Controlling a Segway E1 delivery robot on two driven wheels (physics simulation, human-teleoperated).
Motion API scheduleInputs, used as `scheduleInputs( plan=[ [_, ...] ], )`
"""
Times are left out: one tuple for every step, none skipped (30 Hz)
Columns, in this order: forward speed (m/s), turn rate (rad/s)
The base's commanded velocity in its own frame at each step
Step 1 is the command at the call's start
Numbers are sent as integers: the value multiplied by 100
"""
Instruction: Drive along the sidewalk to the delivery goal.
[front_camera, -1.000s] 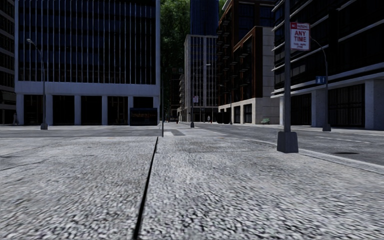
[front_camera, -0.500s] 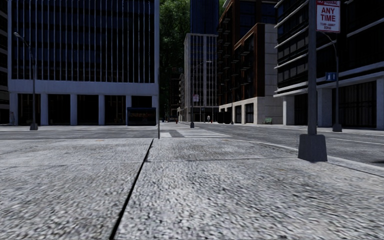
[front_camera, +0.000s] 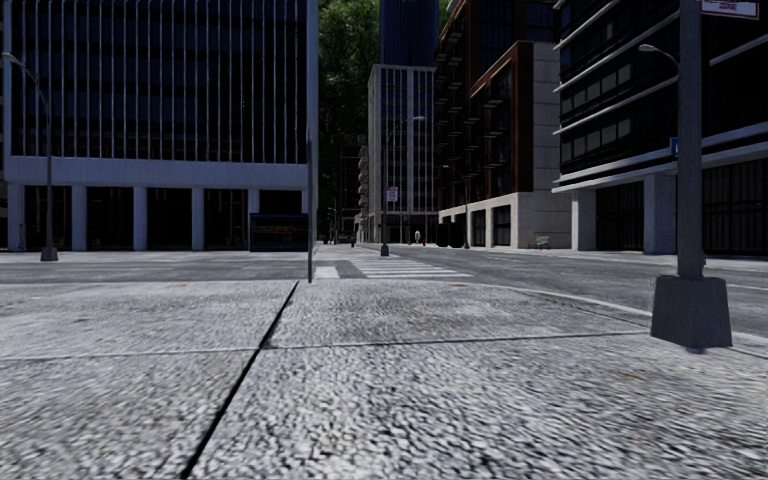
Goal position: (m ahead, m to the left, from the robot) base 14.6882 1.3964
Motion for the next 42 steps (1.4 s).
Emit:
scheduleInputs(
  plan=[
    [159,26],
    [159,28],
    [159,29],
    [159,27],
    [159,17],
    [159,0],
    [159,0],
    [159,0],
    [159,0],
    [159,0],
    [159,0],
    [159,0],
    [159,0],
    [159,0],
    [159,0],
    [159,0],
    [159,0],
    [159,0],
    [159,0],
    [159,0],
    [160,0],
    [161,0],
    [161,0],
    [161,0],
    [162,0],
    [162,0],
    [162,0],
    [162,0],
    [162,0],
    [162,0],
    [162,0],
    [162,0],
    [162,0],
    [162,0],
    [162,0],
    [162,0],
    [162,0],
    [162,0],
    [162,0],
    [162,0],
    [174,0],
    [174,0]
  ],
)
